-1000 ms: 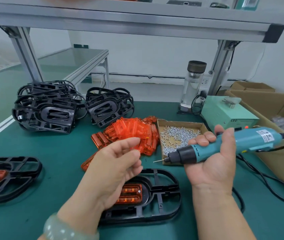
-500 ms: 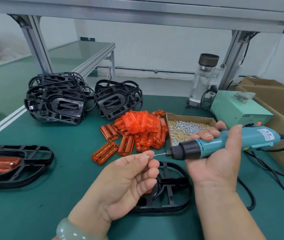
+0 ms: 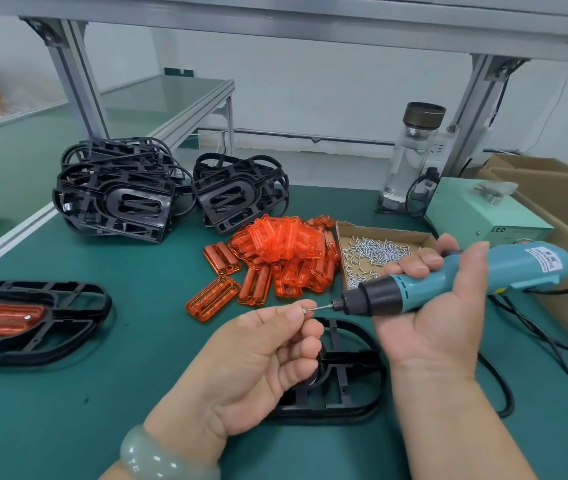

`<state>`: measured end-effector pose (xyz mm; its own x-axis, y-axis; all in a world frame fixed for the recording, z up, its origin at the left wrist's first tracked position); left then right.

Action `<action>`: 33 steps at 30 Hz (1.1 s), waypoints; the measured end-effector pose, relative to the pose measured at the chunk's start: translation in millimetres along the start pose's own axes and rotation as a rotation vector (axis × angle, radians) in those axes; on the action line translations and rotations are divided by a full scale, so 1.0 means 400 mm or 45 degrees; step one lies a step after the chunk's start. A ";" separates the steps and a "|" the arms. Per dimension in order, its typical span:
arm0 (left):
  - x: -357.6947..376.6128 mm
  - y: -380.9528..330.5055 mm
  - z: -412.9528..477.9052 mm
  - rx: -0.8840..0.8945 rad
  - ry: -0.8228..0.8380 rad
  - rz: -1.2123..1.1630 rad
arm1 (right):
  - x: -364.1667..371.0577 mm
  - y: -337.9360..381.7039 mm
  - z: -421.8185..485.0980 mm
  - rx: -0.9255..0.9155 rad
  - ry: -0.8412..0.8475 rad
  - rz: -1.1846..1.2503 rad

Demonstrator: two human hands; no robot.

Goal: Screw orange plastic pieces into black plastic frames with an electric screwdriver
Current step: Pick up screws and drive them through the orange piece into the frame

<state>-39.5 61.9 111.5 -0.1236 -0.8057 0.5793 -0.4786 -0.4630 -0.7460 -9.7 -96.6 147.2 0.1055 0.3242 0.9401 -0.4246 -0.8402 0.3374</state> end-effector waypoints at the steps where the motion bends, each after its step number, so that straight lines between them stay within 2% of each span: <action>1: -0.001 0.000 0.001 0.016 -0.007 0.017 | 0.001 0.000 0.000 -0.002 0.007 -0.006; 16: -0.011 -0.014 0.003 0.327 -0.225 0.402 | 0.005 0.003 -0.006 -0.059 0.064 -0.079; 28: -0.010 -0.028 0.007 0.450 -0.255 0.576 | 0.008 -0.005 -0.009 -0.048 0.083 -0.053; 33: -0.007 -0.035 0.006 0.484 -0.202 0.639 | 0.009 -0.005 -0.011 -0.048 0.083 -0.038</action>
<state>-30.1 69.8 119.5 -0.1082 -0.9895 0.0958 -0.0515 -0.0906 -0.9946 -12.3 -91.6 149.7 0.0605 0.3773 0.9241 -0.4559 -0.8131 0.3618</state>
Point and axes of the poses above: each hand's wrist, its own z-axis towards the middle knuckle, its own x-axis out of the palm, y = z × x, the point moved 5 cm from there along z, towards the middle knuckle, and after that the axes turned 4 degrees about z, right-handed, at the moved point
